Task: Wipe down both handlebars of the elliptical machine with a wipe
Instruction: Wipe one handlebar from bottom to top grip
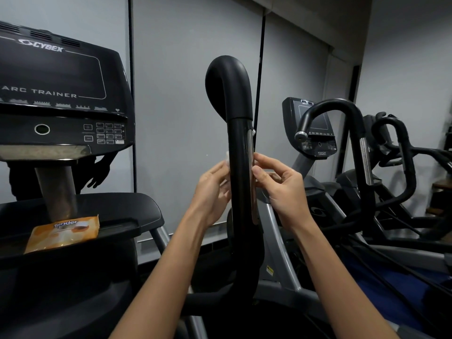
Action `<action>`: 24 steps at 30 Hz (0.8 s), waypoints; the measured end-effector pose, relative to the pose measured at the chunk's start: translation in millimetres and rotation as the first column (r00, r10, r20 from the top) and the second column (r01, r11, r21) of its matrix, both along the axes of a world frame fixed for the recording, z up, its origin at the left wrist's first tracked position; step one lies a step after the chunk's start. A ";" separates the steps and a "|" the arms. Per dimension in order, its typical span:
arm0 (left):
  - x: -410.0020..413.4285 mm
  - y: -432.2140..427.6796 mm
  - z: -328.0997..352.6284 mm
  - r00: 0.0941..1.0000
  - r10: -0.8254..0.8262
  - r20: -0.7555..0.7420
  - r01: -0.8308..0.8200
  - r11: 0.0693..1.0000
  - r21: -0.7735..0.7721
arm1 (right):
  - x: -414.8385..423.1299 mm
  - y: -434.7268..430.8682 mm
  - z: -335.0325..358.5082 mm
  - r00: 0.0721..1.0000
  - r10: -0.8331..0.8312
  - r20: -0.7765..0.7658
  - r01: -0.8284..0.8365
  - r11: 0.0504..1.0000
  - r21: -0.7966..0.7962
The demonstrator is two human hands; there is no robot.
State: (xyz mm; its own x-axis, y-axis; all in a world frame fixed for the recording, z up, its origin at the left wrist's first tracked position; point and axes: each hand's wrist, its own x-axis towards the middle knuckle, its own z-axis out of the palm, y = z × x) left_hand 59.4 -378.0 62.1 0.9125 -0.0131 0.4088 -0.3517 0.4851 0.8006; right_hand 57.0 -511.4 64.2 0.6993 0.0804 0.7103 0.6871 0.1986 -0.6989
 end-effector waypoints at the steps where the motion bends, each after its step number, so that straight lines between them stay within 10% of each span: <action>1: -1.8 1.8 -5.1 1.000 -0.016 0.001 0.016 1.000 -0.025 | 0.1 0.0 -0.3 1.000 0.002 -0.002 -0.002 1.000 0.004; 8: -18.5 -13.7 0.0 0.874 0.449 0.186 -0.441 0.893 -0.087 | 1.3 -0.3 -0.7 1.000 -0.010 0.002 0.010 1.000 0.004; 15: -3.6 -3.8 10.8 0.999 0.015 -0.047 -0.017 0.999 -0.038 | -1.4 1.3 -0.2 0.999 -0.040 0.029 0.040 0.999 0.001; 21: -25.4 -9.8 -10.6 0.939 0.340 0.060 -0.334 0.938 -0.097 | -2.1 1.6 0.1 0.999 -0.035 0.026 0.034 0.999 0.011; 24: -15.3 -6.8 -3.6 0.998 0.051 -0.029 -0.054 0.991 -0.119 | -3.2 1.6 0.9 0.999 -0.031 0.008 0.031 0.999 0.013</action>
State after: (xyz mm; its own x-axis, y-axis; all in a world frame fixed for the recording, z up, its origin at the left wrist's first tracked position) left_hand 44.1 -384.8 58.5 0.9208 0.0831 0.3810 -0.3596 0.5592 0.7470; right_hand 53.8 -509.9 65.2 0.6954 0.0495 0.7169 0.6987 0.1866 -0.6906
